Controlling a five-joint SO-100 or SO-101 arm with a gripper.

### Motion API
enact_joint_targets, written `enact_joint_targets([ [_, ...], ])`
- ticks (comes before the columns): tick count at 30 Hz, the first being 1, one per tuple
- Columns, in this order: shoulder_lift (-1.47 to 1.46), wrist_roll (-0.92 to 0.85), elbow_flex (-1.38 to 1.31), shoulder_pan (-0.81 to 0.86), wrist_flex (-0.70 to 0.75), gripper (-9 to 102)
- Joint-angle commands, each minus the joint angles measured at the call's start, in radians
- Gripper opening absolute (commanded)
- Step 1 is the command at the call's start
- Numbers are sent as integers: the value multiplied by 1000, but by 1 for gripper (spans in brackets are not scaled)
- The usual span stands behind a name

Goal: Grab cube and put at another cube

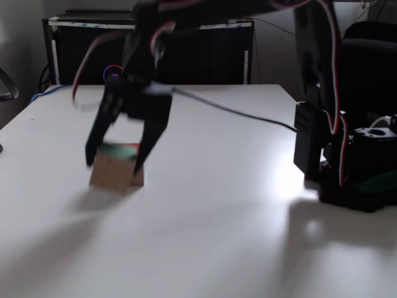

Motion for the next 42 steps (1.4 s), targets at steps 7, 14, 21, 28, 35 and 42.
enact_joint_targets([
  [7, 394, -28, 66, 95, 64, 13],
  [14, 341, -87, 60, 202, 46, 13],
  [21, 224, -104, 11, 229, 43, 14],
  [28, 184, -94, 8, 199, 48, 14],
  [35, 123, -92, -8, 209, 49, 14],
  [42, 107, -106, -20, 236, 54, 14],
])
